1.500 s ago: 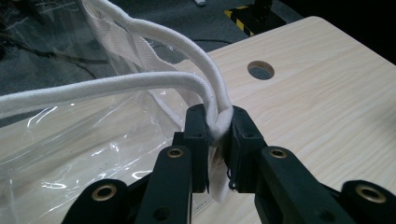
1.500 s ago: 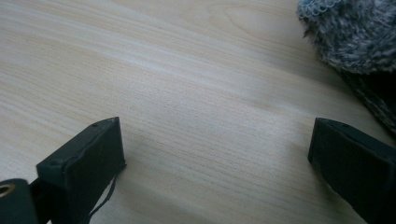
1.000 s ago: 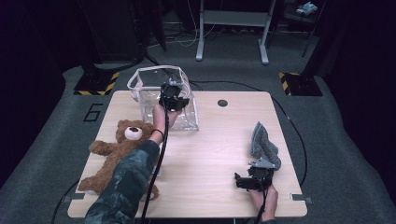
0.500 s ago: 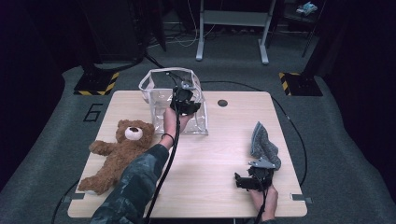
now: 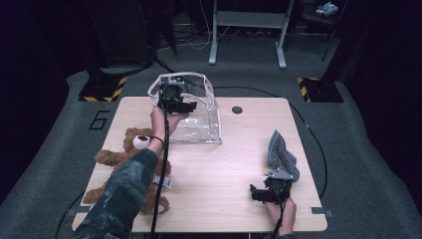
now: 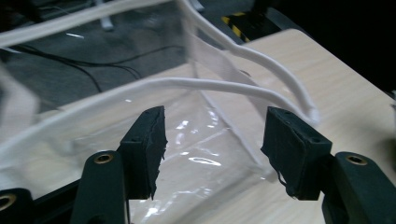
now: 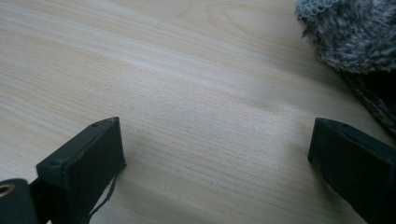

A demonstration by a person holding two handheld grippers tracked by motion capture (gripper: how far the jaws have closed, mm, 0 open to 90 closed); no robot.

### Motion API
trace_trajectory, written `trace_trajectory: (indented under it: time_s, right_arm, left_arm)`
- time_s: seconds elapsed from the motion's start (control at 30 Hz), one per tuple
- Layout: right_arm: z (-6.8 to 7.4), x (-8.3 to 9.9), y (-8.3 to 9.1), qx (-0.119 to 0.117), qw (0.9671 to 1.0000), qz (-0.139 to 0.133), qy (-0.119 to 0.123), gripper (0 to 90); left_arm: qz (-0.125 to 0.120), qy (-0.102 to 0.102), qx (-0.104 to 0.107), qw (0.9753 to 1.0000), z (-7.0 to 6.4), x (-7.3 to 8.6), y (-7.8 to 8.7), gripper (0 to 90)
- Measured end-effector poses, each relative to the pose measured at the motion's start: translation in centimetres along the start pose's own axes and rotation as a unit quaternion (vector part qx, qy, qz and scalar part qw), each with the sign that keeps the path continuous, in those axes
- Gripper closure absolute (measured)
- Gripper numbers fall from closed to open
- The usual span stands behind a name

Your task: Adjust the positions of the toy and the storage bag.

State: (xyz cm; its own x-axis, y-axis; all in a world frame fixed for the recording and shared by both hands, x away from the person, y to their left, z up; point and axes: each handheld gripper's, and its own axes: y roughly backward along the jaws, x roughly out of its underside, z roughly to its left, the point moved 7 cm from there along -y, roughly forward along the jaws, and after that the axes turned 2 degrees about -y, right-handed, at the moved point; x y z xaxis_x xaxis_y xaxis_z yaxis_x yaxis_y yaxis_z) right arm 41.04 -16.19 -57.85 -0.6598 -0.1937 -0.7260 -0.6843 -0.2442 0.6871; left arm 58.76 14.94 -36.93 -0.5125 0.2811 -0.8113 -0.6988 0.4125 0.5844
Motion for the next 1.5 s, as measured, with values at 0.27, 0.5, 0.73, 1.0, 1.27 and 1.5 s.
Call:
trace_trajectory:
  time_s: [0.27,0.5,0.73,1.0,1.27,1.5]
  right_arm:
    - [0.0,0.0,0.0,0.000,1.0000,0.000,0.000,2.6]
    - [0.0,0.0,0.0,0.000,1.0000,0.000,0.000,2.6]
    - [0.0,0.0,0.0,0.000,1.0000,0.000,0.000,2.7]
    - [0.0,0.0,0.0,0.000,1.0000,0.000,0.000,2.7]
    - [0.0,0.0,0.0,0.000,1.0000,-0.001,0.000,2.7]
    - [0.0,0.0,0.0,0.001,1.0000,0.000,-0.001,2.6]
  left_arm:
    - [-0.009,0.033,-0.050,0.9981,4.8,0.1,1.3,33.3]
    - [0.003,0.046,-0.096,0.9943,7.4,1.0,1.2,32.0]
    - [0.026,0.060,-0.103,0.9925,8.7,2.4,0.5,33.3]
    - [0.034,0.070,-0.090,0.9929,9.2,4.2,-0.5,63.0]
    - [0.009,0.074,-0.043,0.9963,7.9,4.4,-0.8,83.5]
    - [0.021,0.064,-0.060,0.9960,8.4,4.7,-0.8,74.9]
